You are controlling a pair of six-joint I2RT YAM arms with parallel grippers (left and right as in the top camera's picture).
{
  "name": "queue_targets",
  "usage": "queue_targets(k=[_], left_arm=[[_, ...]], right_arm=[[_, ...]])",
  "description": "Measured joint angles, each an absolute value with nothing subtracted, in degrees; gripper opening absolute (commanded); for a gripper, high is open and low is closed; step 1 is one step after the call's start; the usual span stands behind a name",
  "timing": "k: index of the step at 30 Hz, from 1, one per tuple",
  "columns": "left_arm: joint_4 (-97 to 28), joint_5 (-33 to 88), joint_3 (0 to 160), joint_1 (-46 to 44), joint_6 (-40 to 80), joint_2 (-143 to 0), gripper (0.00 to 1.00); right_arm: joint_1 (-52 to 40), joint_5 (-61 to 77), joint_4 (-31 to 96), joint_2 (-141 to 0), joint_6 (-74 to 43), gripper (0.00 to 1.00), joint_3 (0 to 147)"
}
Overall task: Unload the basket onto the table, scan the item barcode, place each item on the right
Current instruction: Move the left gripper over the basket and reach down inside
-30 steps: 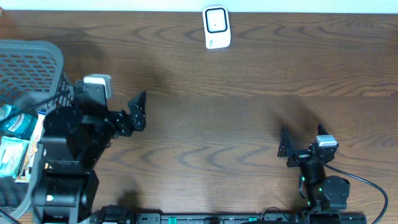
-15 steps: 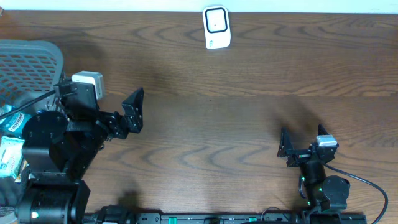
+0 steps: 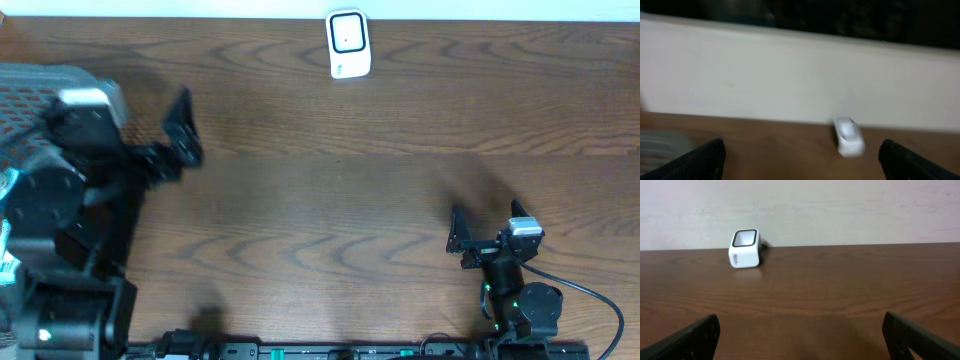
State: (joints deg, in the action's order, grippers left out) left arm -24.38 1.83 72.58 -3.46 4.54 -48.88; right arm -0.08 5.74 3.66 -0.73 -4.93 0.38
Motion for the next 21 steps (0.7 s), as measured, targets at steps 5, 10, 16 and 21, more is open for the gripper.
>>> queue_targets(k=[5, 10, 16, 21], left_arm=[[-27.2, -14.0, 83.6, -3.5, 4.8, -54.8, 0.98], [-35.0, -35.4, 93.6, -3.4, 9.5, -60.5, 0.98], [-40.1, -49.0, 96.4, 2.0, 15.4, -65.0, 0.98], [-47.5, -48.2, 96.5, 13.5, 25.8, -68.0, 0.98]], right_arm=[[-0.1, 5.7, 3.7, -0.7, -4.9, 0.99, 0.4], [-0.1, 5.7, 3.7, -0.7, -4.9, 0.99, 0.4], [-0.1, 5.7, 3.7, -0.7, -4.9, 0.99, 0.4], [-0.1, 5.7, 3.6, -0.7, -4.9, 0.99, 0.4]])
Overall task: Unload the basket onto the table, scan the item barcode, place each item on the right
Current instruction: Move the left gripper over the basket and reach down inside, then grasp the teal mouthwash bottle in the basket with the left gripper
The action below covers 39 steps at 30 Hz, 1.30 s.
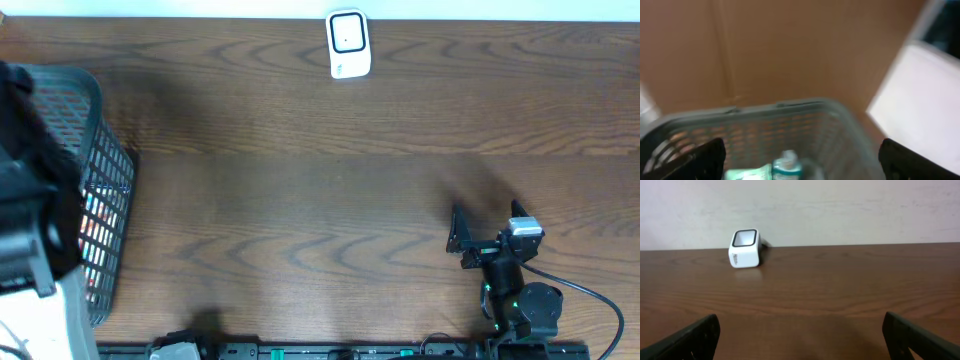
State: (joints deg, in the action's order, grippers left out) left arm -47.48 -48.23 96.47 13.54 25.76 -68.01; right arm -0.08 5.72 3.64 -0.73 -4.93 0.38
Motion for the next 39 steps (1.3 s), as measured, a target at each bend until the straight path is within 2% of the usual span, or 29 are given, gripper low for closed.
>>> queue_targets(k=[8, 12, 16, 19, 25, 29, 39], left_arm=[[-52.2, -26.4, 96.5, 35.3, 37.8, -76.6, 0.98], [-54.2, -14.7, 96.5, 39.2, 39.5, -82.4, 0.98], [-55.2, -8.9, 96.4, 39.6, 40.4, -87.2, 0.98], [-56.4, -7.4, 96.5, 39.6, 44.0, -90.5, 0.98], [-67.5, -9.5, 96.4, 39.6, 66.6, -95.6, 0.98], [-68.0, -10.3, 96.4, 39.6, 76.9, -98.7, 0.98], [-59.7, -11.1, 96.4, 39.6, 84.0, -105.5, 0.98]], right_arm=[[-0.1, 5.7, 3.7, -0.7, -4.9, 0.99, 0.4], [-0.1, 5.7, 3.7, -0.7, -4.9, 0.99, 0.4], [-0.1, 5.7, 3.7, -0.7, -4.9, 0.99, 0.4], [-0.1, 5.7, 3.6, -0.7, -4.9, 0.99, 0.4], [-0.1, 5.7, 3.7, -0.7, -4.9, 0.99, 0.4], [-0.1, 5.7, 3.7, -0.7, -4.9, 0.99, 0.4], [-0.1, 5.7, 3.7, -0.7, -4.9, 0.99, 0.4]])
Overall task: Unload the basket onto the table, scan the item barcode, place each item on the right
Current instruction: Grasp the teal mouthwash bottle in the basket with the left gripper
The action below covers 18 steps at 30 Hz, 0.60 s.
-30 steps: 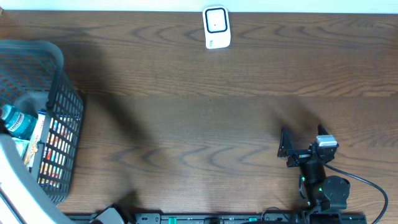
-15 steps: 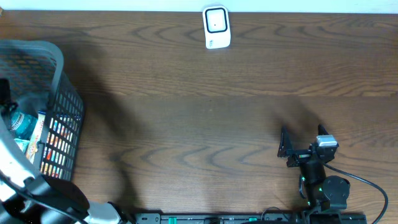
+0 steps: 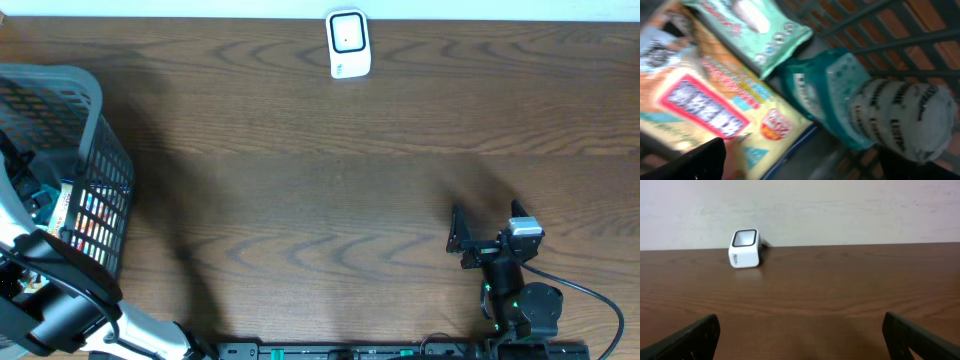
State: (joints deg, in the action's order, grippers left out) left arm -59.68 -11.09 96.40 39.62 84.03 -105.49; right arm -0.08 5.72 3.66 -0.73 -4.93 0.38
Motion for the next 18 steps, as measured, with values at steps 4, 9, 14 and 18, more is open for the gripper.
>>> queue_targets(k=[4, 9, 14, 18], left_arm=[[-58.5, -11.1, 96.4, 39.6, 84.3, -105.9, 0.98], [-57.8, -11.1, 96.4, 39.6, 84.3, -105.9, 0.98], [-56.2, -11.1, 96.4, 39.6, 84.5, -105.9, 0.98], [-55.0, -11.1, 96.4, 39.6, 84.8, -105.9, 0.98]], right_arm=[[-0.1, 5.7, 3.7, -0.7, -4.9, 0.99, 0.4], [-0.1, 5.7, 3.7, -0.7, -4.9, 0.99, 0.4], [-0.1, 5.7, 3.7, -0.7, -4.9, 0.99, 0.4], [-0.1, 5.7, 3.7, -0.7, -4.9, 0.99, 0.4]])
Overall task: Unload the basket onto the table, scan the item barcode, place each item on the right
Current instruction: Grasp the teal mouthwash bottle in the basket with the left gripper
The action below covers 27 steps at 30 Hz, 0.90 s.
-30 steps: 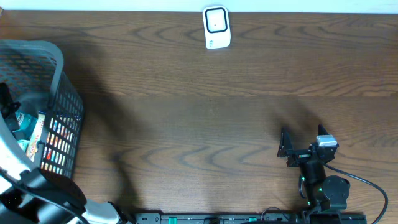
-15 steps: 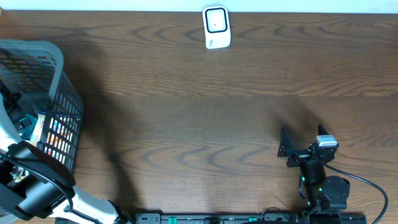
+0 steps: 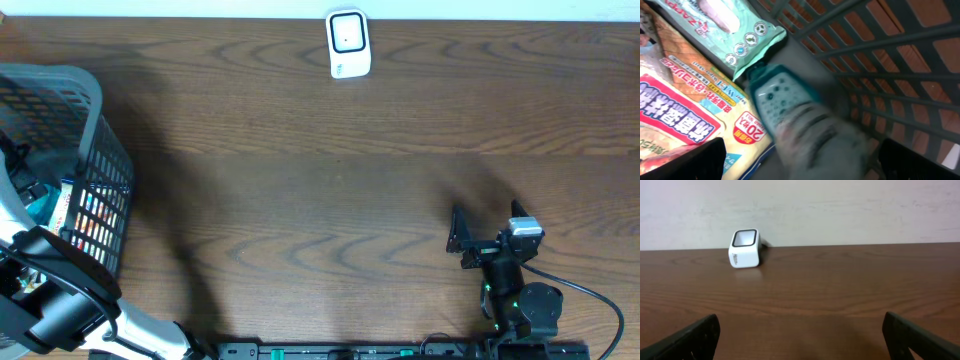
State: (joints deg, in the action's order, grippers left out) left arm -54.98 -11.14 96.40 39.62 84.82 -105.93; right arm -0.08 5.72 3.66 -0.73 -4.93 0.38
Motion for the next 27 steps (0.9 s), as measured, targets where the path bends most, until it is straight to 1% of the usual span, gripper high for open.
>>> queue_targets(k=[12, 19, 23, 24, 27], left_arm=[[-55.1, -13.8, 96.4, 39.6, 95.9, -107.4, 0.98], [-55.1, -14.4, 96.4, 39.7, 99.2, -112.0, 0.98], [-56.0, -14.8, 96.4, 39.8, 100.0, -113.8, 0.54], [-56.1, -14.9, 96.5, 39.8, 99.9, -114.0, 0.49], [-56.5, -14.9, 96.5, 39.8, 99.1, -113.9, 0.47]], right_arm=[[-0.1, 5.7, 3.7, -0.7, -4.9, 0.99, 0.4], [-0.1, 5.7, 3.7, -0.7, -4.9, 0.99, 0.4], [-0.1, 5.7, 3.7, -0.7, -4.9, 0.99, 0.4], [-0.1, 5.7, 3.7, -0.7, -4.9, 0.99, 0.4], [-0.1, 5.7, 3.7, -0.7, -4.9, 0.99, 0.4]])
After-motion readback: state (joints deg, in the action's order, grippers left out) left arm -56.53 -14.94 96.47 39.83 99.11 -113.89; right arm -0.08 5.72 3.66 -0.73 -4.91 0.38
